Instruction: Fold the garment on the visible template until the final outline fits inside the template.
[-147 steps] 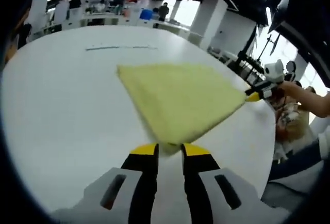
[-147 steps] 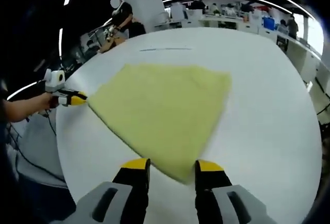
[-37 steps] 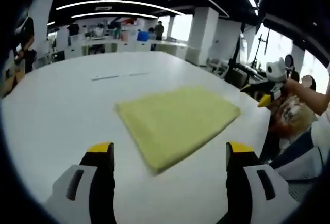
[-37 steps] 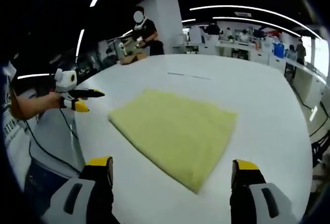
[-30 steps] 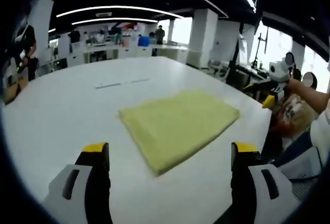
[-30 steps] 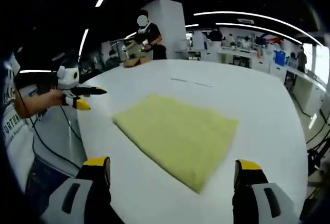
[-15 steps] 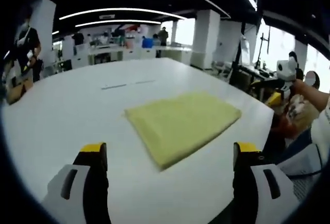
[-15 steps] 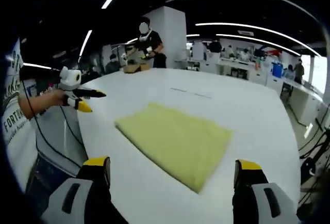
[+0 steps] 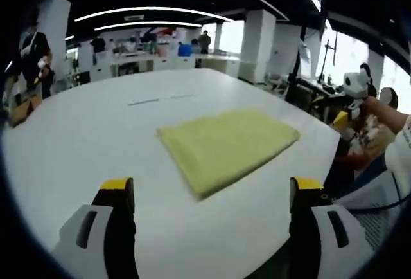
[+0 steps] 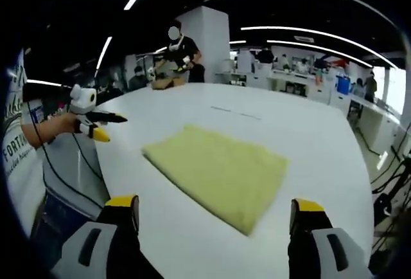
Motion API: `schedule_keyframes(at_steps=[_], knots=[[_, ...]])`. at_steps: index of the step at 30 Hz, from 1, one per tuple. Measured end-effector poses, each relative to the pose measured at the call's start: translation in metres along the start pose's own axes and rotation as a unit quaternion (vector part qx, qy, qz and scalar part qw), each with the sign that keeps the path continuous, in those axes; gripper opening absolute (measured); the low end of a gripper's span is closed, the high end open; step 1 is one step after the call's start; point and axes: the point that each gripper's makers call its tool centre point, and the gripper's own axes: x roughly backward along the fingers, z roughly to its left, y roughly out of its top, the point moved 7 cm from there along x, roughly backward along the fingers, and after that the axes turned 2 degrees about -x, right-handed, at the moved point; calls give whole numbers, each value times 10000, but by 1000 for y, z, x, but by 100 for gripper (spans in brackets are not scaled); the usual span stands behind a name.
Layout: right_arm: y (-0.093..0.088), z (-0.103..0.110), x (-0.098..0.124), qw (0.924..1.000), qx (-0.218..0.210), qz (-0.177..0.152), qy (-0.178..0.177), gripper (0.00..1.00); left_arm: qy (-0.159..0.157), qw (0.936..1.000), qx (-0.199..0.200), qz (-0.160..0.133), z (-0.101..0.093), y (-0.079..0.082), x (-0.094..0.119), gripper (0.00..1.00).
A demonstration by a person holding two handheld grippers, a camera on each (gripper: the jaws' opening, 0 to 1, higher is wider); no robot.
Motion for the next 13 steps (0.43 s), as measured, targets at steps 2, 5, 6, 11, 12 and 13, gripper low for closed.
schedule_keyframes(at_steps=[2,5,6,11,12,13], knots=[[-2,0,0,10000,27,58,-21,96,-76,10000,-9,46,-2,-1,0,96],[-3,-1,-1,10000,11,78,-51,95,-110,9999,-30,66,-2,-1,-1,95],[-3,-1,-1,10000,-3,66,-49,95,-112,9999,-45,78,-3,-1,-1,95],[-2,-1,-1,10000,18,60,-42,95,-135,9998,-54,98,-4,-1,-3,94],[-2,-2,-2,10000,17,65,-42,96,-144,9999,-22,86,-5,-1,-3,94],[-2,-2,-2,10000,11,82,-38,96,-159,9998,-4,78,-5,-1,-4,94]])
